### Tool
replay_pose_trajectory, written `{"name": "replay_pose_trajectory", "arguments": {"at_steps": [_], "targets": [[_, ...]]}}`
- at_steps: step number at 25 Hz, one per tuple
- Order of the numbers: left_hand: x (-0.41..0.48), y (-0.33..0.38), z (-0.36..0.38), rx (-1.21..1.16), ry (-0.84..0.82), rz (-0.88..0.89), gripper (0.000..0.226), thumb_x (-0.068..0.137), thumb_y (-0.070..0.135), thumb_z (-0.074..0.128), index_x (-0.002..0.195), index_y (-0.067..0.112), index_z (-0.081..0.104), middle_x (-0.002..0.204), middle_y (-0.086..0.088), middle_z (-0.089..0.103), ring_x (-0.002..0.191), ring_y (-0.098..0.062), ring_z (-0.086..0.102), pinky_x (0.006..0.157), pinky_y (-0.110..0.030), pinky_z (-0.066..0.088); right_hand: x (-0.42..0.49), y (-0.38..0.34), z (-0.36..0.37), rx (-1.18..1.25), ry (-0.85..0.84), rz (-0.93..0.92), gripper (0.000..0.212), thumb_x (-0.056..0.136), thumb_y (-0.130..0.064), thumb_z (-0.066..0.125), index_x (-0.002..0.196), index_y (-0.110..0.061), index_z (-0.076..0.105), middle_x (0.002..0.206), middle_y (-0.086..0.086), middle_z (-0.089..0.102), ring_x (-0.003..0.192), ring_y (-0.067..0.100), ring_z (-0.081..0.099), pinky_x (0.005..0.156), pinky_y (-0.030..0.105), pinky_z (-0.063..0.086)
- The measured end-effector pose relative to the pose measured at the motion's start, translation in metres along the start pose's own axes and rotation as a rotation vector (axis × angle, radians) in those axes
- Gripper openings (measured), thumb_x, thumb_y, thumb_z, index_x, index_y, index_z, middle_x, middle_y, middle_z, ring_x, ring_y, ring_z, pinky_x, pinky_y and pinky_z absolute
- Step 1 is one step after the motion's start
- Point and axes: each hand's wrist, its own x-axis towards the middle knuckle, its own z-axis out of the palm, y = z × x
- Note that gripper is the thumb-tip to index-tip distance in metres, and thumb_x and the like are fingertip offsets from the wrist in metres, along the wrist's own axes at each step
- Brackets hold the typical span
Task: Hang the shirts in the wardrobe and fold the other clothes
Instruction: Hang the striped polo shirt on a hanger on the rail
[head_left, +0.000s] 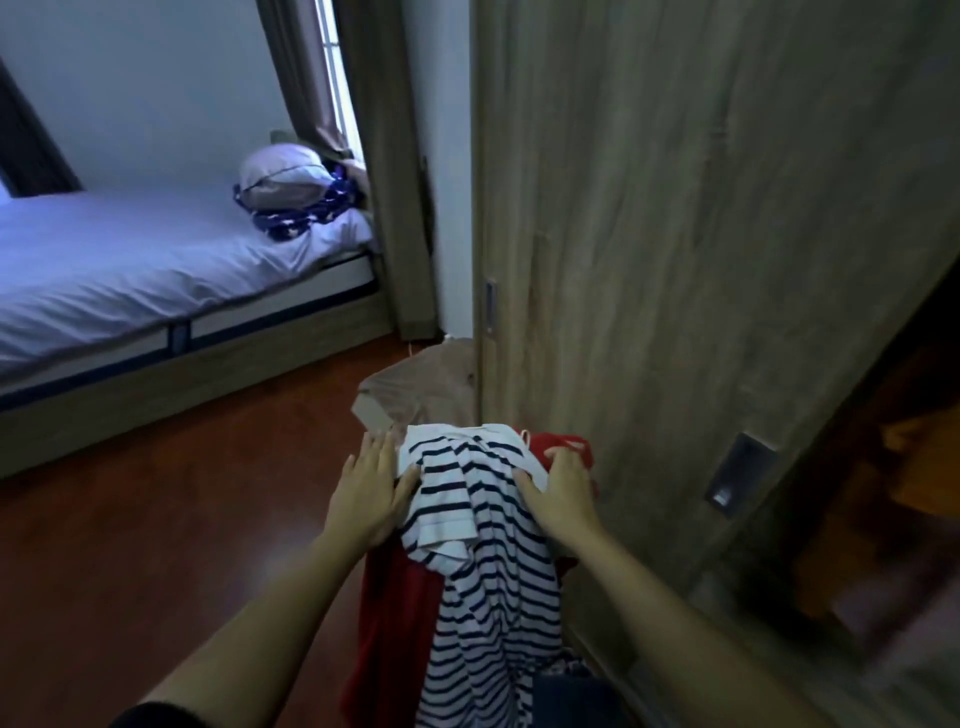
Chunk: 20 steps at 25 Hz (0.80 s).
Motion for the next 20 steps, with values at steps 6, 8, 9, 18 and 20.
{"name": "replay_pose_trajectory", "arguments": {"at_steps": [6,8,9,18,20], "targets": [[-0.002,-0.021,0.014,0.083,-0.074,0.03,0.109,0.069,0.08,-0.015,0.151,0.01,0.003,0.16,-0.004,0.003,0.146,-0.017,-0.005,0.117,-0.037,0.0,0.007,0.018,0.03,-0.137,-0.094,0.119,0.063,0.08,-0.06,0.055,0.119,-0.012,0.04,0.124,0.008,0.048,0.112,0.027,0.049,0.096,0.047,0.042],[-0.002,-0.021,0.015,0.094,-0.078,0.033,0.109,0.068,0.079,-0.018,0.15,0.011,0.0,0.16,-0.004,0.0,0.146,-0.016,-0.009,0.116,-0.037,-0.004,0.011,0.021,0.027,-0.057,-0.138,0.09,0.044,0.082,-0.051,0.058,0.105,-0.016,0.044,0.103,0.0,0.058,0.094,0.021,0.057,0.085,0.042,0.048],[-0.001,-0.021,0.016,0.093,-0.081,0.031,0.107,0.068,0.078,-0.017,0.15,0.011,-0.001,0.16,-0.004,-0.001,0.145,-0.015,-0.01,0.116,-0.036,-0.005,0.011,0.021,0.024,-0.013,-0.176,0.076,0.037,0.085,-0.045,0.058,0.103,-0.016,0.047,0.095,-0.002,0.06,0.088,0.019,0.059,0.081,0.038,0.05],[0.0,-0.023,0.016,-0.003,-0.072,0.037,0.113,0.065,0.083,-0.018,0.151,0.012,0.001,0.159,-0.002,0.0,0.145,-0.013,-0.009,0.116,-0.037,-0.005,-0.003,0.008,-0.014,0.22,-0.277,-0.053,0.017,0.095,-0.033,0.045,0.106,-0.02,0.05,0.098,-0.004,0.064,0.092,0.01,0.061,0.087,0.038,0.052],[0.0,-0.023,0.013,-0.069,-0.086,0.03,0.114,0.065,0.085,-0.015,0.15,0.012,0.002,0.159,-0.002,0.002,0.145,-0.013,-0.007,0.117,-0.038,-0.004,-0.01,-0.008,-0.023,0.318,-0.284,-0.12,0.018,0.093,-0.035,0.049,0.105,-0.022,0.051,0.099,-0.007,0.064,0.094,0.008,0.061,0.086,0.034,0.051]]}}
